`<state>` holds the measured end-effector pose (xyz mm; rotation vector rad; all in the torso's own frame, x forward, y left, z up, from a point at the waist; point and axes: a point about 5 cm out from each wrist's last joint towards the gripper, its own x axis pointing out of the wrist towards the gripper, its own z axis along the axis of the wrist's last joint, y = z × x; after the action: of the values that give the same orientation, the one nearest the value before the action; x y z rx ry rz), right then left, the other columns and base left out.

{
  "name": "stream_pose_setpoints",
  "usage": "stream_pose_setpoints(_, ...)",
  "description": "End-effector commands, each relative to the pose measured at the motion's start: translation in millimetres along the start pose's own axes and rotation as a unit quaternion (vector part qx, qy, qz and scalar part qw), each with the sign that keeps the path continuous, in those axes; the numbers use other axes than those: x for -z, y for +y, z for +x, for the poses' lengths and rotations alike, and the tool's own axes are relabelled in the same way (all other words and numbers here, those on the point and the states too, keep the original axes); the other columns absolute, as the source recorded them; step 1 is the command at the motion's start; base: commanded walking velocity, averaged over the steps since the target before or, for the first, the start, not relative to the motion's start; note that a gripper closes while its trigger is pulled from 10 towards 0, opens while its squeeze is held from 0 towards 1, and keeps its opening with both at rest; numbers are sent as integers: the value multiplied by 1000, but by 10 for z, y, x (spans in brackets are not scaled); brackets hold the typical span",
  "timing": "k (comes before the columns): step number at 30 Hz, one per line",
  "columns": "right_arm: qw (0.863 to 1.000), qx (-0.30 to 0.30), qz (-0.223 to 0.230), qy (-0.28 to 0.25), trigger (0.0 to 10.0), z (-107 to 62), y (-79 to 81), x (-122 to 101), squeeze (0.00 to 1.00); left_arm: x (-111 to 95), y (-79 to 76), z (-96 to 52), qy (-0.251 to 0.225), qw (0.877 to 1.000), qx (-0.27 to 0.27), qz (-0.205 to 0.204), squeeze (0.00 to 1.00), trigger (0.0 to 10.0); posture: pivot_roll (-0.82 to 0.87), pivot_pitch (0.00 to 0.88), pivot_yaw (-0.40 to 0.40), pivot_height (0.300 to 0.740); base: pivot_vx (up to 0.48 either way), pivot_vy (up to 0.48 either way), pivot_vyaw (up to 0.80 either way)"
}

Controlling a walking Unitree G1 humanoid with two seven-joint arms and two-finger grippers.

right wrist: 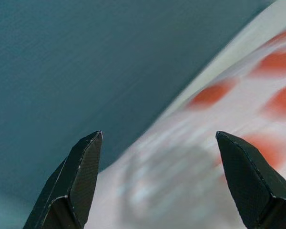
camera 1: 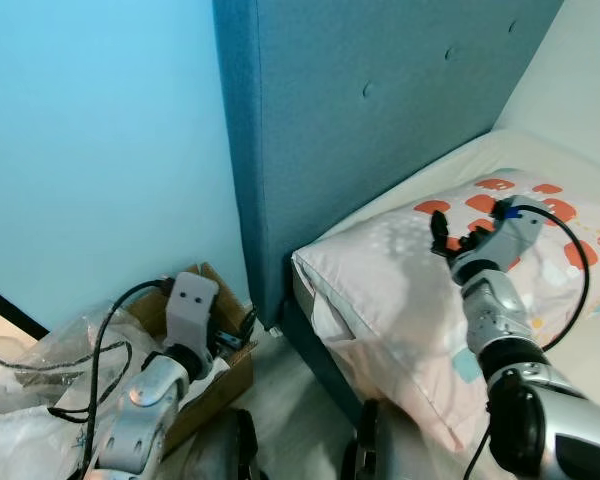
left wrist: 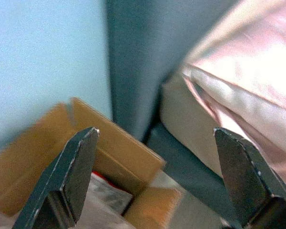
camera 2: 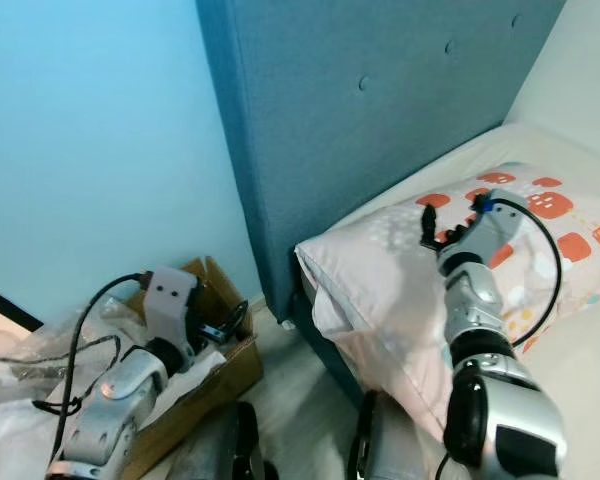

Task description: Clean up the room

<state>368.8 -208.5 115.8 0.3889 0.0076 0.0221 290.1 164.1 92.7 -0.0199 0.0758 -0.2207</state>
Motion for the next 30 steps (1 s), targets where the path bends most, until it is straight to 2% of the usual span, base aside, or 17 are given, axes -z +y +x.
stream_pose_setpoints(1,998,-20,5,59,10000,-137,29,353,0,126,123,-23,18,998,-46,-33,0,10000,26,76,-24,615,0,0,0)
stream_pose_setpoints(2,998,-20,5,59,10000,-137,29,353,0,126,123,-23,18,998,-46,-33,0,10000,26,76,-24,615,0,0,0)
stream_pose_setpoints(3,993,-38,0,115,10000,-300,95,702,0,212,245,-38,35,994,-87,-50,0,10000,26,67,-30,620,0,0,0)
stream_pose_setpoints(4,993,-38,0,115,10000,-300,95,702,0,212,245,-38,35,994,-87,-50,0,10000,26,67,-30,620,0,0,0)
stream_pose_setpoints(5,985,-48,-20,163,10000,-463,117,967,0,286,320,-60,50,991,-114,-56,0,10000,34,56,-34,625,0,0,0)
stream_pose_setpoints(7,985,-48,-20,163,10000,-463,117,967,0,286,320,-60,50,991,-114,-56,0,10000,34,56,-34,625,0,0,0)
stream_pose_setpoints(8,978,-56,-35,198,10000,-588,117,1136,0,337,353,-71,58,989,-125,-55,0,10000,42,39,-39,630,0,0,0)
stream_pose_setpoints(13,973,-89,-33,211,10000,-616,207,1200,0,384,337,-63,63,989,-122,-55,0,10000,35,4,-39,640,0,0,0)
stream_pose_setpoints(17,970,-120,-37,209,10000,-551,326,1163,0,478,233,-11,79,990,-104,-56,0,10000,34,0,-47,655,0,0,0)
stream_pose_setpoints(25,967,-130,-41,213,10000,-552,365,1176,0,559,233,-7,90,987,-114,-69,0,10000,32,0,-51,670,0,0,0)
stream_pose_setpoints(30,960,-129,-61,242,10000,-654,341,1302,0,707,288,-60,113,981,-136,-81,0,10000,32,0,-51,690,0,0,0)
